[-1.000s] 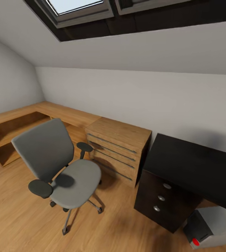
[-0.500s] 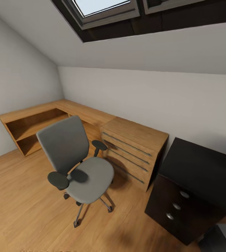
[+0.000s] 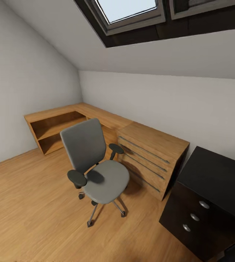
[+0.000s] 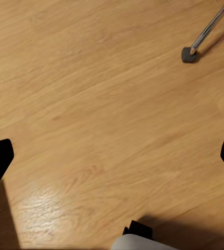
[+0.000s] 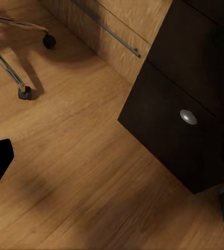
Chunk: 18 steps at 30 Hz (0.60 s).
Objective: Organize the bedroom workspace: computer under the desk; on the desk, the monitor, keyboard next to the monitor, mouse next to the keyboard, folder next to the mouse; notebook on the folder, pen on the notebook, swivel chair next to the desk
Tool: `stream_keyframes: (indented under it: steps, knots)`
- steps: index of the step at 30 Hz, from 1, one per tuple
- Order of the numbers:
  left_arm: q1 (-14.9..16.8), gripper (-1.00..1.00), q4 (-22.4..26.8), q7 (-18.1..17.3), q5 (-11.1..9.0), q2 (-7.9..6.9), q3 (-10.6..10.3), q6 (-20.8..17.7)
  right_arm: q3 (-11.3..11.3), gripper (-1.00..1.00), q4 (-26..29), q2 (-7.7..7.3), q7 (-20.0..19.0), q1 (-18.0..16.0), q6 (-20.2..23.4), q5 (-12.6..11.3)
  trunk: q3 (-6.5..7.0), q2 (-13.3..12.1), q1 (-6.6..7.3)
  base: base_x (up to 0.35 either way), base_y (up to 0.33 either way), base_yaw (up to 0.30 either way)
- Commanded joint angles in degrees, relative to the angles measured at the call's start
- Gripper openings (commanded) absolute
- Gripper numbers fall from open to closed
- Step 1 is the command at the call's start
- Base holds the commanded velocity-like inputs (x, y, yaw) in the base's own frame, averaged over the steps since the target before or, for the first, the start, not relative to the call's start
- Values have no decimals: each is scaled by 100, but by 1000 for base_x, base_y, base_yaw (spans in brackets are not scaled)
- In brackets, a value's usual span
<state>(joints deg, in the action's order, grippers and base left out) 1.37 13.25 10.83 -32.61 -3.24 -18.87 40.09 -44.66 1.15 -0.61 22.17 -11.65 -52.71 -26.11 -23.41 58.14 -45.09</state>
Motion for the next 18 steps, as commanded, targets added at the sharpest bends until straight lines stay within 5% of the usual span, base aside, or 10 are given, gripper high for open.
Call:
stream_keyframes:
  steps: [1,18]
  knots:
    - [4,100,2,52,-12,-2,-48,14,-50,100,8,5,33,-2,12,-26,2,4,0,-23,0,183]
    - [4,100,18,72,-49,57,-13,17,-50,100,11,52,35,-4,279,-48,181,-117,66,-3,0,194]
